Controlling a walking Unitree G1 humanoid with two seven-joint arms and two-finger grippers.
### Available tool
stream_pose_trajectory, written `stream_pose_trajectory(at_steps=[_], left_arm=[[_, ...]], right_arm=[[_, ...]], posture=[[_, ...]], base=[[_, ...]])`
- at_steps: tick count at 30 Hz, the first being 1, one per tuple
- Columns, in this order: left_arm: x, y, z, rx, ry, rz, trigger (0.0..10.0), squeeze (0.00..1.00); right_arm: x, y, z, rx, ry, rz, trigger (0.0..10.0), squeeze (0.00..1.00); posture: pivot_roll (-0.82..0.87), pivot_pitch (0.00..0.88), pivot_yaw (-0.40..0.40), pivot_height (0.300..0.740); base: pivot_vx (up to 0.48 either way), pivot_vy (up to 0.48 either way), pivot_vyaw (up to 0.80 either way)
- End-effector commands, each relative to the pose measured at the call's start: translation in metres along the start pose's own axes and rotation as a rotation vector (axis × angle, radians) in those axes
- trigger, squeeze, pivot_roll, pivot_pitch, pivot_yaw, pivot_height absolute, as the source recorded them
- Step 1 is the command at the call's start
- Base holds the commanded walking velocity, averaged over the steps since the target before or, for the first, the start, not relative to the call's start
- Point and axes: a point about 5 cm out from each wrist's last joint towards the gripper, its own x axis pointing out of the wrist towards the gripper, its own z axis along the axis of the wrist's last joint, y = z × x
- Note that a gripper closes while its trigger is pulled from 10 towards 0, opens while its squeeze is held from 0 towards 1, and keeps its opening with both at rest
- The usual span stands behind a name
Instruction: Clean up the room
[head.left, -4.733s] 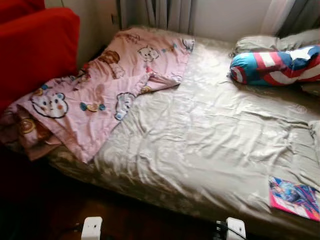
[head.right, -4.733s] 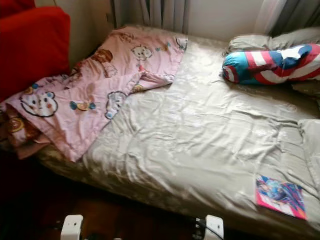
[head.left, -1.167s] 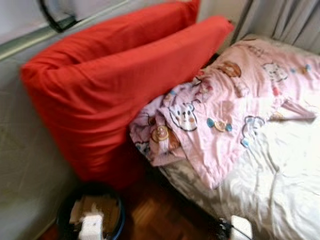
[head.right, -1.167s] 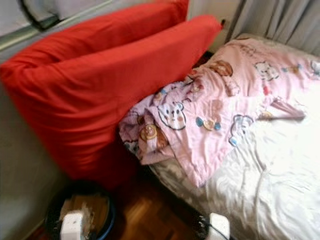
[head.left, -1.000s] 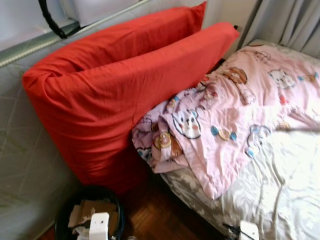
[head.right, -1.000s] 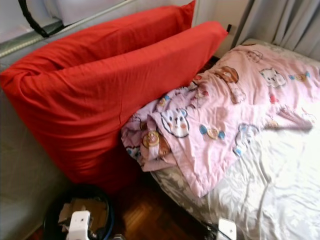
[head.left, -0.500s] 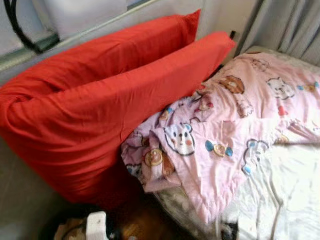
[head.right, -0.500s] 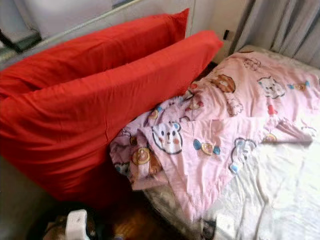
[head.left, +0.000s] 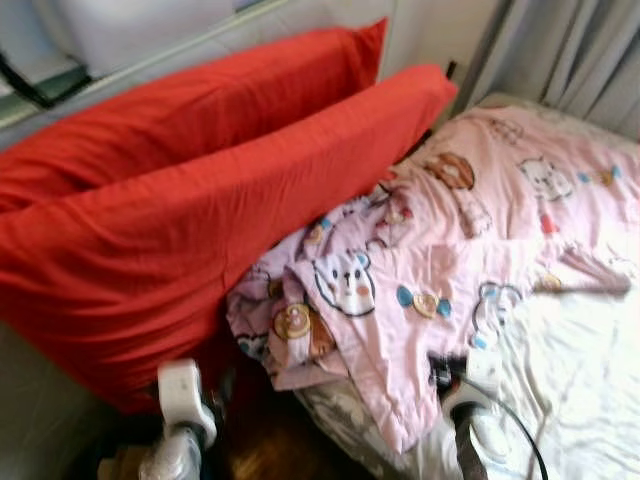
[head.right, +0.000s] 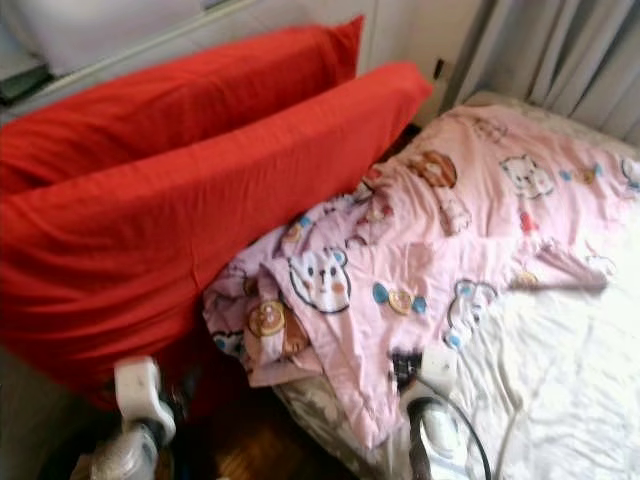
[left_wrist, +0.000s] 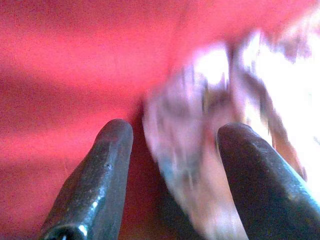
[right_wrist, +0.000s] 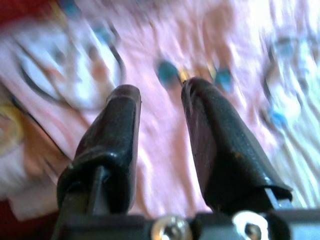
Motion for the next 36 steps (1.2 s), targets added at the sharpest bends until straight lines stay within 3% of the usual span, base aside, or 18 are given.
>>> stream_pose_trajectory(at_steps=[1,6,10,16,26,30,36], left_arm=[[-0.011,-0.001,-0.012,-0.012,0.038,-0.002,10.0,0.00],[-0.008,-0.003,0.006,-0.006,-0.039,-0.011,10.0,0.00],[-0.007,-0.003,0.017,-0.009,-0.063,-0.013,10.0,0.00],[-0.006,-0.003,0.022,-0.007,-0.077,-0.010,10.0,0.00],[-0.009,-0.004,0.026,-0.011,-0.063,-0.006,10.0,0.00],[-0.009,-0.004,0.027,-0.015,-0.058,-0.003,10.0,0.00],[-0.010,-0.008,0.025,-0.021,-0.039,-0.011,10.0,0.00]], right_arm=[[-0.013,-0.007,-0.018,0.016,0.051,-0.032,10.0,0.00],[-0.012,-0.006,-0.010,0.007,-0.006,-0.036,10.0,0.00],[-0.015,-0.008,-0.018,-0.013,0.043,-0.070,10.0,0.00],[-0.018,-0.006,-0.020,-0.006,0.039,-0.061,10.0,0.00],[-0.018,0.000,-0.023,-0.003,0.058,-0.046,10.0,0.00],[-0.019,0.001,-0.025,-0.001,0.069,-0.044,10.0,0.00],[-0.020,0.003,-0.024,0.006,0.039,-0.029,10.0,0.00]], posture=[[0.11,0.139,-0.034,0.740],[0.11,0.170,-0.039,0.740],[0.11,0.185,-0.041,0.740],[0.11,0.203,-0.039,0.711],[0.12,0.233,-0.037,0.711],[0.12,0.239,-0.038,0.681],[0.12,0.245,-0.038,0.681]], base=[[0.000,0.000,0.00],[0.000,0.000,0.00],[0.000,0.000,0.00],[0.000,0.000,0.00],[0.000,0.000,0.00],[0.000,0.000,0.00],[0.000,0.000,0.00]])
